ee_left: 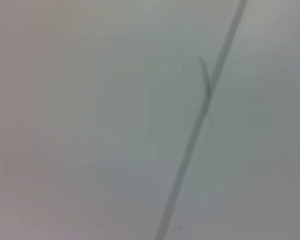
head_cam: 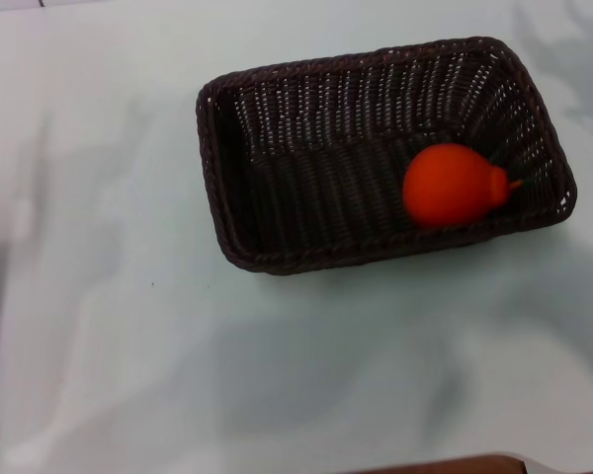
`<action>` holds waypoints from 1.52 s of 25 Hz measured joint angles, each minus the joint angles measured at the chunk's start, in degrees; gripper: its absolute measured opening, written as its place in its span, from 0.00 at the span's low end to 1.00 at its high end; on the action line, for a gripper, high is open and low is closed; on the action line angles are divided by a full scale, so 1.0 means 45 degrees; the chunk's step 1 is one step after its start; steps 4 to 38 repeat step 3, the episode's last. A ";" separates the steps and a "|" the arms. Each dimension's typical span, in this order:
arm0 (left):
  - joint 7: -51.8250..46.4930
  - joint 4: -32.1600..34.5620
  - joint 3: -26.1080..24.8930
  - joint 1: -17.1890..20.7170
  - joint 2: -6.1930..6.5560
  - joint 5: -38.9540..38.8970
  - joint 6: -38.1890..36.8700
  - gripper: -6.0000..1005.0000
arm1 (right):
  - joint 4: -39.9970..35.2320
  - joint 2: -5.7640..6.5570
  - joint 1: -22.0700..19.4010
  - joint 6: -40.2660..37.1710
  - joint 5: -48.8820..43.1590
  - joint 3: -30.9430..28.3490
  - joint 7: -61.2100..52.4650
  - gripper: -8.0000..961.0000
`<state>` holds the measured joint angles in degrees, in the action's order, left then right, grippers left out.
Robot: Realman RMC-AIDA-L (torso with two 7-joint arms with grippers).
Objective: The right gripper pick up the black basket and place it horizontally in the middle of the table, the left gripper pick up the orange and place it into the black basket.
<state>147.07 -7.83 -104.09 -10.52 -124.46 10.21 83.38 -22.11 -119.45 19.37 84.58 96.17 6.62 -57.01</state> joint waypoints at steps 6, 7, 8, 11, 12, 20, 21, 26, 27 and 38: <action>0.0713 0.0021 -0.0431 0.0157 -0.0022 -0.0006 0.0283 0.90 | 0.0340 -0.0003 0.0094 -0.0006 -0.0003 0.0005 0.0531 0.79; 0.0713 0.0021 -0.0431 0.0157 -0.0022 -0.0006 0.0283 0.90 | 0.0340 -0.0003 0.0094 -0.0006 -0.0003 0.0005 0.0531 0.79; 0.0713 0.0021 -0.0431 0.0157 -0.0022 -0.0006 0.0283 0.90 | 0.0340 -0.0003 0.0094 -0.0006 -0.0003 0.0005 0.0531 0.79; 0.0713 0.0021 -0.0431 0.0157 -0.0022 -0.0006 0.0283 0.90 | 0.0340 -0.0003 0.0094 -0.0006 -0.0003 0.0005 0.0531 0.79; 0.0713 0.0021 -0.0431 0.0157 -0.0022 -0.0006 0.0283 0.90 | 0.0340 -0.0003 0.0094 -0.0006 -0.0003 0.0005 0.0531 0.79; 0.0713 0.0021 -0.0431 0.0157 -0.0022 -0.0006 0.0283 0.90 | 0.0340 -0.0003 0.0094 -0.0006 -0.0003 0.0005 0.0531 0.79; 0.0713 0.0021 -0.0431 0.0157 -0.0022 -0.0006 0.0283 0.90 | 0.0340 -0.0003 0.0094 -0.0006 -0.0003 0.0005 0.0531 0.79; 0.0713 0.0021 -0.0431 0.0157 -0.0022 -0.0006 0.0283 0.90 | 0.0340 -0.0003 0.0094 -0.0006 -0.0003 0.0005 0.0531 0.79; 0.0713 0.0021 -0.0431 0.0157 -0.0022 -0.0006 0.0283 0.90 | 0.0340 -0.0003 0.0094 -0.0006 -0.0003 0.0005 0.0531 0.79; 0.0713 0.0021 -0.0431 0.0157 -0.0022 -0.0006 0.0283 0.90 | 0.0340 -0.0003 0.0094 -0.0006 -0.0003 0.0005 0.0531 0.79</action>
